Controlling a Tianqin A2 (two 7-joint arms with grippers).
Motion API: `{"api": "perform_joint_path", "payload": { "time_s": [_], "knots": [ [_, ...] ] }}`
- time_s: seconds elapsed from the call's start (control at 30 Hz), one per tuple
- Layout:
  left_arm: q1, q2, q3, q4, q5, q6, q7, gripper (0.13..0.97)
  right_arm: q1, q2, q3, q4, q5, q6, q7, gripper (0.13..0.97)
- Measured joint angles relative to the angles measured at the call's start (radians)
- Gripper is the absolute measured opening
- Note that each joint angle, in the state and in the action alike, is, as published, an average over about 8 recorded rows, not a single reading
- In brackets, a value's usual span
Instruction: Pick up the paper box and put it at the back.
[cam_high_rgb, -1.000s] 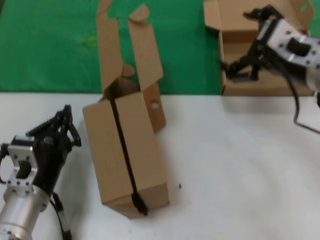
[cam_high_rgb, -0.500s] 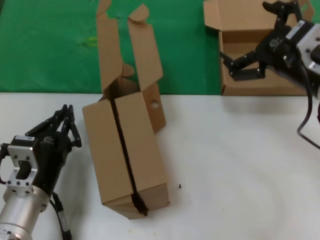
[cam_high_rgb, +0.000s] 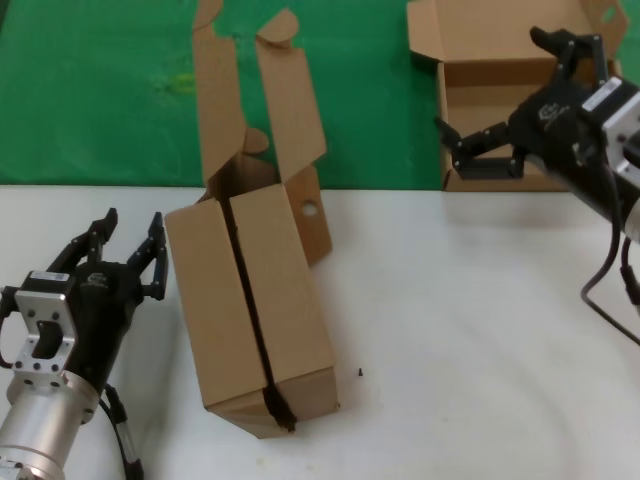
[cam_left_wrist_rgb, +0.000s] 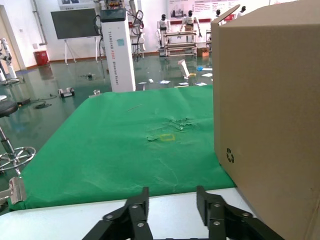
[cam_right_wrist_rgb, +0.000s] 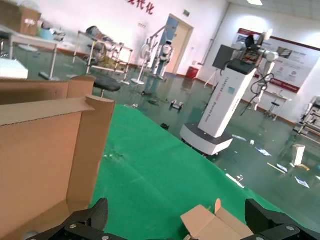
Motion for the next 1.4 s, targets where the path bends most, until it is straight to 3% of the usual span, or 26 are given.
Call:
{"api": "perform_joint_path", "payload": {
  "time_s": [0.23, 0.37, 0.63, 0.93, 1.23, 1.4],
  "knots": [
    [0.0, 0.0, 0.0, 0.0, 0.0, 0.0, 0.0, 0.419, -0.057, -0.008, 0.006, -0.01, 0.076, 0.076, -0.045, 0.966],
    [0.0, 0.0, 0.0, 0.0, 0.0, 0.0, 0.0, 0.419, -0.089, -0.012, 0.01, -0.016, 0.12, 0.119, -0.07, 0.966],
    [0.0, 0.0, 0.0, 0.0, 0.0, 0.0, 0.0, 0.644, -0.153, -0.02, 0.017, -0.028, 0.207, 0.205, -0.122, 0.966],
    [0.0, 0.0, 0.0, 0.0, 0.0, 0.0, 0.0, 0.823, -0.226, -0.03, 0.025, -0.041, 0.305, 0.302, -0.179, 0.966],
    [0.0, 0.0, 0.0, 0.0, 0.0, 0.0, 0.0, 0.931, -0.299, -0.04, 0.033, -0.054, 0.404, 0.4, -0.237, 0.966],
    [0.0, 0.0, 0.0, 0.0, 0.0, 0.0, 0.0, 0.935, -0.338, -0.045, 0.038, -0.061, 0.457, 0.452, -0.269, 0.966]
  ]
}}
